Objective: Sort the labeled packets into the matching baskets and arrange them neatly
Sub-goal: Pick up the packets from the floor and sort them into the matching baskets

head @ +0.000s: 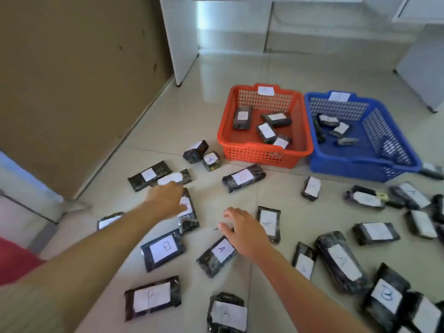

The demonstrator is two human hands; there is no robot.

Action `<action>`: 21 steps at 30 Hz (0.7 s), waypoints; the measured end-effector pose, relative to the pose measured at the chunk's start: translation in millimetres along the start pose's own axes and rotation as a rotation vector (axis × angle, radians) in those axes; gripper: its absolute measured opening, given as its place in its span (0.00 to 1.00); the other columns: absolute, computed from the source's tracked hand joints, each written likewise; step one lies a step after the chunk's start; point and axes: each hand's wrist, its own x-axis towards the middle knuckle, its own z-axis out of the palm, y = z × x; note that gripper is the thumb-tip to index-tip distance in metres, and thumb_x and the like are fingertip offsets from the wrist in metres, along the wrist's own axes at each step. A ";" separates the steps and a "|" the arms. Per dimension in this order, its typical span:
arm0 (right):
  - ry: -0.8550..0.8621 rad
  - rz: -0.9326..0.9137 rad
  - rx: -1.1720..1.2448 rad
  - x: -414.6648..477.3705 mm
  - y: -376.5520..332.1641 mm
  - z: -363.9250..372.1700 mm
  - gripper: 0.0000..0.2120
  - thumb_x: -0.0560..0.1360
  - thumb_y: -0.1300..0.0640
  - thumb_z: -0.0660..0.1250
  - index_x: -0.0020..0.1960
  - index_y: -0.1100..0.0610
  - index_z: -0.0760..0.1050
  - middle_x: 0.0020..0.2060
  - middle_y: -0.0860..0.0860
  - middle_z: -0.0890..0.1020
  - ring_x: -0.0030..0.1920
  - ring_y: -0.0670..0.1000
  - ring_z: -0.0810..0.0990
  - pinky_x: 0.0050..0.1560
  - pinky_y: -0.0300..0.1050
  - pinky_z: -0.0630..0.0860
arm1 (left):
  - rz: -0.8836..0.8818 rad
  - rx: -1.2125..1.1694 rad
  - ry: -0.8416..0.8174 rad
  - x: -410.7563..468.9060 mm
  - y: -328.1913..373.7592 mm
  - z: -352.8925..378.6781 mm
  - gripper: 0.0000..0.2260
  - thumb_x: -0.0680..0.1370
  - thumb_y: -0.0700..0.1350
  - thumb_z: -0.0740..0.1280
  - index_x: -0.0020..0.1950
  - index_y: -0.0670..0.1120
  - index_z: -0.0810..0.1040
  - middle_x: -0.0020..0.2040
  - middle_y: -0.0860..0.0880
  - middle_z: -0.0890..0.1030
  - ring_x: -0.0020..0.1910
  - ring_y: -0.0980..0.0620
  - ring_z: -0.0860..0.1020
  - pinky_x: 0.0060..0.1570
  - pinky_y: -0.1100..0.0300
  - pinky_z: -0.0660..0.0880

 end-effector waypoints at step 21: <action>-0.571 0.033 0.009 39.3 2.2 -19.6 0.17 0.68 0.58 0.72 0.49 0.52 0.66 0.47 0.51 0.73 0.43 0.52 0.71 0.38 0.43 0.68 | -0.250 -1.335 0.317 3.7 3.4 5.0 0.10 0.74 0.49 0.71 0.47 0.43 0.79 0.41 0.48 0.81 0.41 0.49 0.80 0.40 0.58 0.75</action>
